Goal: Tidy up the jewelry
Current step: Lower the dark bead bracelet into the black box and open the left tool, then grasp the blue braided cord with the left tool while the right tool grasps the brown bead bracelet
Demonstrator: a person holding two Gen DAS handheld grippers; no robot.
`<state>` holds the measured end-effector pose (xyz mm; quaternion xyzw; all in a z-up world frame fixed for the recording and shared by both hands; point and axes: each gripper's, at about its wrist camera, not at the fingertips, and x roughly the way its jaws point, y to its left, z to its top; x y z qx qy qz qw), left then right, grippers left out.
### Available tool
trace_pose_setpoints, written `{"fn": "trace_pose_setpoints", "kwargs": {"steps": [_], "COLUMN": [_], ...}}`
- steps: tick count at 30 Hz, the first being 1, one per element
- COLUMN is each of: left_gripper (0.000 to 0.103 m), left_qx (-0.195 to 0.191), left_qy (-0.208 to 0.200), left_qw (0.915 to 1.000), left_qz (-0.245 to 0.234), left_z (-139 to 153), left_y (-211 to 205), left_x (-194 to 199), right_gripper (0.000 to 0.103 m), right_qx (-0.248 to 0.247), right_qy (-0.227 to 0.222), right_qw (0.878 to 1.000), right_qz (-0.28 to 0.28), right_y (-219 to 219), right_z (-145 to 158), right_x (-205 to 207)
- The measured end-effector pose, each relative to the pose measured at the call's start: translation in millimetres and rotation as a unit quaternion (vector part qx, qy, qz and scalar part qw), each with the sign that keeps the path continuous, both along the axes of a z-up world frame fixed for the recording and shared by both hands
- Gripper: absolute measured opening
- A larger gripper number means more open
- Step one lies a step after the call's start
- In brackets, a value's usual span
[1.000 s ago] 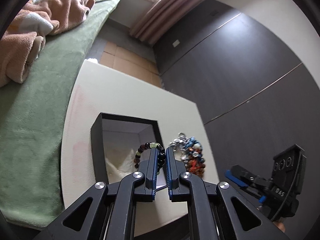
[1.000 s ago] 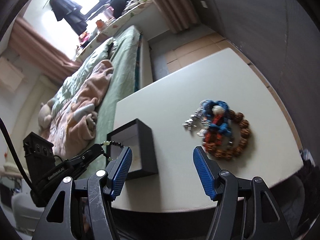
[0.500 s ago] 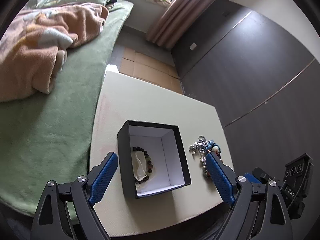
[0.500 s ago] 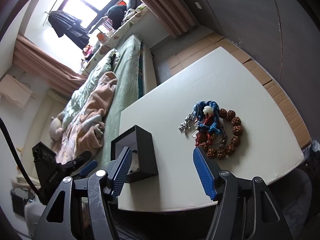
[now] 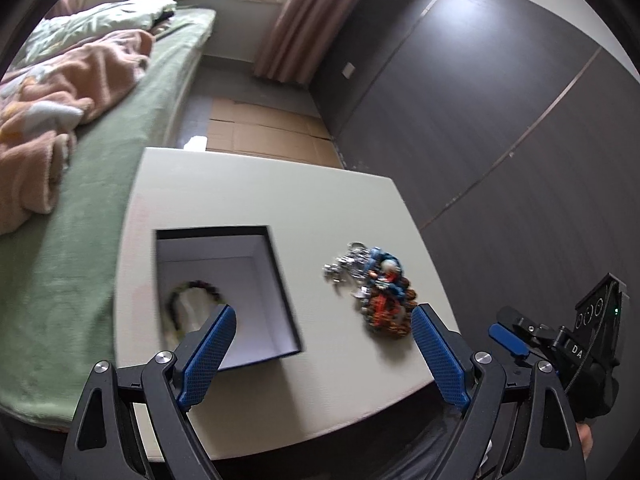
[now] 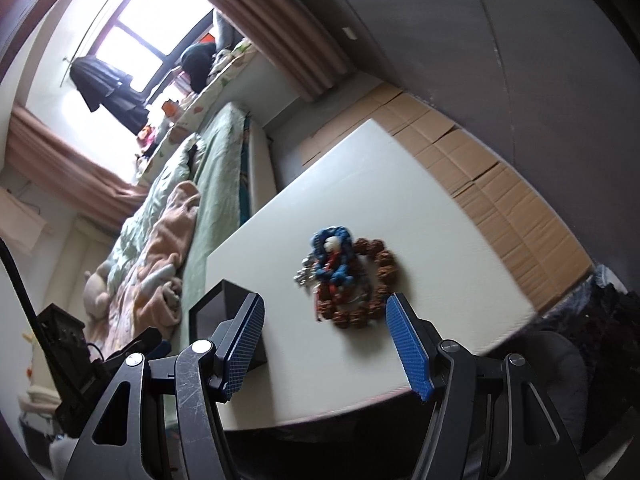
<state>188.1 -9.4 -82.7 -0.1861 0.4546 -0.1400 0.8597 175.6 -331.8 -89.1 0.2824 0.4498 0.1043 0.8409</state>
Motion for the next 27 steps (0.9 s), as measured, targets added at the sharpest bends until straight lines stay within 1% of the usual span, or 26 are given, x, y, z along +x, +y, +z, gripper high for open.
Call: {"fn": "trace_pose_setpoints", "kwargs": {"steps": [2, 5, 6, 7, 10, 12, 15, 18, 22, 25, 27], "left_gripper": [0.084, 0.072, 0.066, 0.062, 0.060, 0.056, 0.053, 0.049, 0.048, 0.048, 0.048], "left_qx": [-0.001, 0.000, -0.001, -0.003, -0.018, -0.015, -0.025, -0.023, -0.032, -0.028, -0.019], "left_qy": [0.002, 0.007, 0.010, 0.016, 0.029, 0.033, 0.046, 0.060, 0.083, 0.091, 0.094], "left_qw": [1.0000, 0.9999, 0.9998, 0.9996, 0.9988, 0.9988, 0.9979, 0.9972, 0.9952, 0.9947, 0.9946], "left_qz": [-0.007, -0.014, -0.017, -0.022, -0.035, -0.035, -0.038, -0.038, -0.040, -0.038, -0.039], "left_z": [-0.8, -3.8, -5.2, -6.7, -12.6, -16.2, -25.2, -34.7, -48.3, -56.1, -59.9], "left_y": [-10.5, -24.0, -28.5, -33.5, -46.6, -55.4, -66.6, -76.6, -88.7, -98.3, -106.4], "left_x": [3.5, 10.2, 13.1, 17.0, 26.9, 33.2, 42.4, 52.1, 65.4, 72.7, 77.3], "right_gripper": [0.064, 0.064, 0.064, 0.064, 0.064, 0.064, 0.062, 0.062, 0.062, 0.062, 0.062], "right_qx": [0.001, 0.004, 0.005, 0.006, 0.016, 0.019, 0.024, 0.029, 0.033, 0.034, 0.036], "right_qy": [0.002, 0.002, 0.001, 0.001, 0.006, 0.006, 0.008, 0.011, 0.020, 0.025, 0.028], "right_qw": [1.000, 1.000, 1.000, 1.000, 1.000, 1.000, 1.000, 0.999, 0.999, 0.999, 0.999], "right_qz": [-0.009, -0.016, -0.017, -0.017, -0.020, -0.019, -0.018, -0.020, -0.017, -0.015, -0.015], "right_y": [-7.4, -17.1, -19.7, -22.7, -30.3, -33.5, -37.6, -41.2, -43.1, -44.0, -43.7], "right_z": [-1.2, -3.9, -4.9, -6.6, -13.1, -16.4, -19.6, -23.9, -33.1, -38.7, -42.0], "right_x": [-1.4, -2.7, -3.1, -3.6, -2.1, -2.1, -1.2, -0.7, 3.0, 6.4, 9.4]}}
